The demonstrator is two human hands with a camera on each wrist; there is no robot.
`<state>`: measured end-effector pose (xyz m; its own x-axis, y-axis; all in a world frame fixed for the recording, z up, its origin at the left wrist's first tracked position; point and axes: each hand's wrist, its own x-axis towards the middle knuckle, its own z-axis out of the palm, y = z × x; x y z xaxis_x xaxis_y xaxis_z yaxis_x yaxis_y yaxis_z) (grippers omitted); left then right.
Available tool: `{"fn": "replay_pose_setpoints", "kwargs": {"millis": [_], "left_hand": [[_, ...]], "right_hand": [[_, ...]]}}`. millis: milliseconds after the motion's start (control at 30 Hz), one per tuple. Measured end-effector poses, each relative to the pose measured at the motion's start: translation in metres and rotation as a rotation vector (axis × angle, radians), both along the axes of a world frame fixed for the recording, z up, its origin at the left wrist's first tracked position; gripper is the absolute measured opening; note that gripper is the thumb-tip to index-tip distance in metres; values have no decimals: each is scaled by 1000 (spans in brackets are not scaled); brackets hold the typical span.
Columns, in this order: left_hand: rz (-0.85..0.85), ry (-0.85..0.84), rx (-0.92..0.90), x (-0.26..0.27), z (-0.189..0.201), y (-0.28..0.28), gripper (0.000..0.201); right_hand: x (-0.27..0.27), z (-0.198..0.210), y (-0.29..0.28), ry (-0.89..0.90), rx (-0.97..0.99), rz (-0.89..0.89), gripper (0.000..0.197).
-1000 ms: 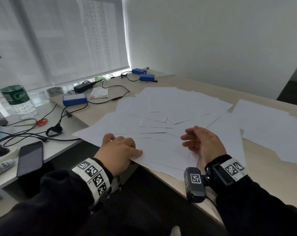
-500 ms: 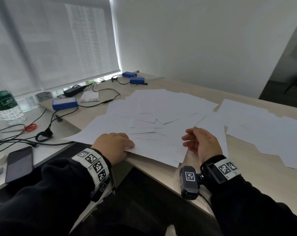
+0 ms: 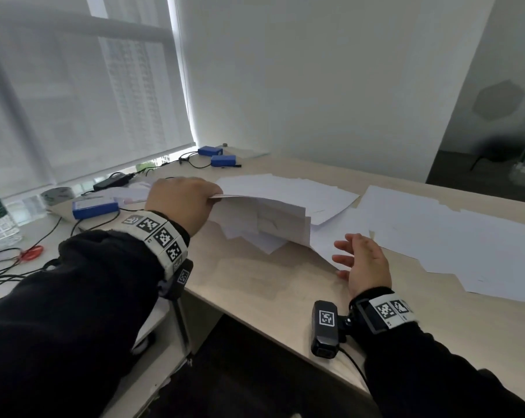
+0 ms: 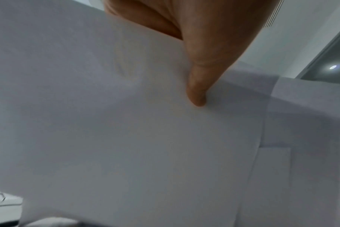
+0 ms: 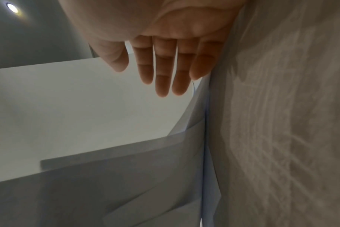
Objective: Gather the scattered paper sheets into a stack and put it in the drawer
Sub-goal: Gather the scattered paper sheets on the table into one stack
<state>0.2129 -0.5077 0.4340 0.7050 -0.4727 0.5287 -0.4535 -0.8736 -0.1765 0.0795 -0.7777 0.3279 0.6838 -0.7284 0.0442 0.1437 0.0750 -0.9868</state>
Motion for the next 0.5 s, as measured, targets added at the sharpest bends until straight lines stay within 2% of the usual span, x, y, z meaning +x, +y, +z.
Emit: {"fn": "replay_pose_setpoints", "kwargs": {"millis": [200,333,500], "left_hand": [[-37,-82,-104,-5,41,-5,29],[-47,-73,-152,-10,64,-13,34],[-67,-76,-238,-10,90,-27,31]], "right_hand": [[-8,-2,-9,5,-27,-59,24],[-13,-7,-16,65,-26,24,24],[-15,-10,-20,169,-121,149,17]]}}
